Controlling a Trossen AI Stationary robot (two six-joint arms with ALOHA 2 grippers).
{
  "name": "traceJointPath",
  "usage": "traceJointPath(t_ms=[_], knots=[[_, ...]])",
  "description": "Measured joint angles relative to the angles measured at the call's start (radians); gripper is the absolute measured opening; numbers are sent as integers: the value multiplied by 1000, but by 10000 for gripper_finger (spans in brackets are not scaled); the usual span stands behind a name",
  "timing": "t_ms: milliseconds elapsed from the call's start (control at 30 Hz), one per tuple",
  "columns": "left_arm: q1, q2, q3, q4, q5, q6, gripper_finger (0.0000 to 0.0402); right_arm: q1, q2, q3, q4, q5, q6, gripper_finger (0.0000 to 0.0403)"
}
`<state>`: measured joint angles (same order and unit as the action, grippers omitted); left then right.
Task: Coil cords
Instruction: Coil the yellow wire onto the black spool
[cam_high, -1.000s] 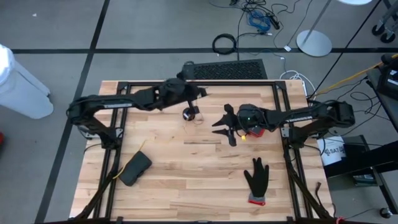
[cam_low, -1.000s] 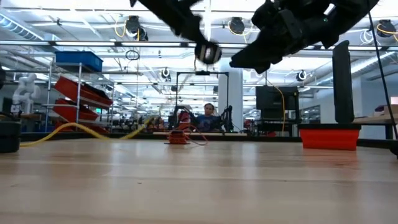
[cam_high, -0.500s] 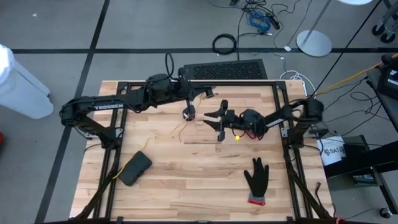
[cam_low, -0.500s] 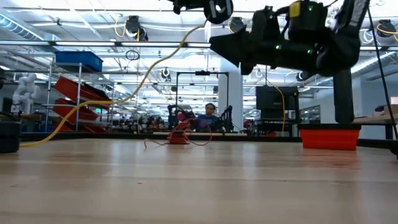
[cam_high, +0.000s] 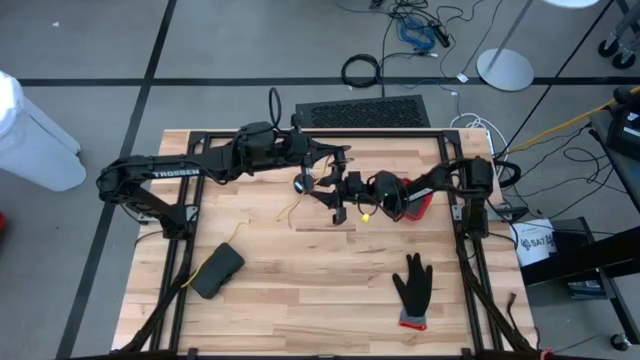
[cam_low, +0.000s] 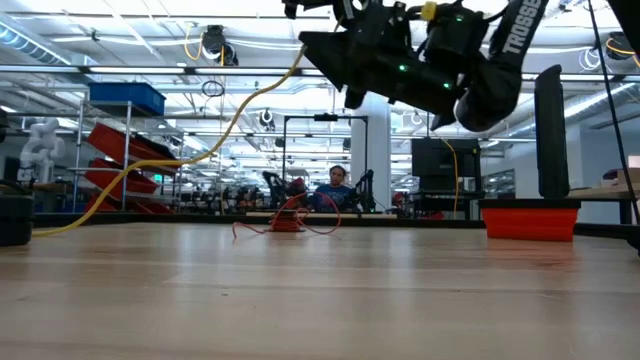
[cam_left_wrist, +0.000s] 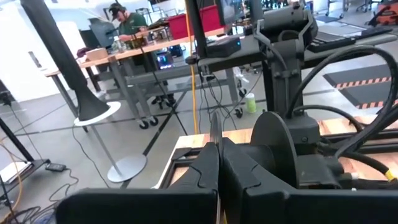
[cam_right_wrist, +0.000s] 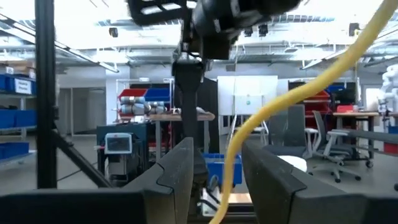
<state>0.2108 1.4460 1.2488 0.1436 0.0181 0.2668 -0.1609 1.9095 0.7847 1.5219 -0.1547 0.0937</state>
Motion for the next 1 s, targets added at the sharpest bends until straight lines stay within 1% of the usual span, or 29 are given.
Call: traceJointPath(t_ms=[167, 233, 333, 400, 433, 467, 667, 700, 733, 833, 900, 1000], knots=[[-12, 0, 0, 2, 7, 1, 0, -4, 1, 19, -13, 1, -5, 123], [-14, 0, 0, 2, 7, 1, 0, -4, 1, 20, -34, 13, -4, 111], [-15, -3, 0, -13, 7, 6, 0, -7, 0, 20, -104, 25, -10, 72], [-15, -9, 0, -42, 7, 17, 0, -10, 0, 18, -143, 27, -21, 35], [-16, -12, 0, -62, 7, 30, 0, -13, 0, 10, -146, 29, -28, 18], [-17, -21, 0, -101, 7, 38, 0, -17, 0, 2, -146, 29, -31, 10], [-17, -62, 0, -364, 6, 97, 0, -66, -36, -72, -137, 52, 15, 4], [-17, -70, 0, -405, -6, 108, 0, -75, -44, -84, -138, 52, 27, 4], [-17, -76, 0, -444, -39, 123, 0, -82, -52, -94, -139, 51, 40, 4], [-27, -87, 0, -528, -181, 173, 0, -89, -80, -116, -149, 25, 62, 2], [-33, -87, 0, -556, -261, 203, 0, -88, -98, -118, -175, 21, 68, 2], [-42, -83, -27, -545, -313, 245, 0, -75, -121, -118, -191, 22, 68, 2]])
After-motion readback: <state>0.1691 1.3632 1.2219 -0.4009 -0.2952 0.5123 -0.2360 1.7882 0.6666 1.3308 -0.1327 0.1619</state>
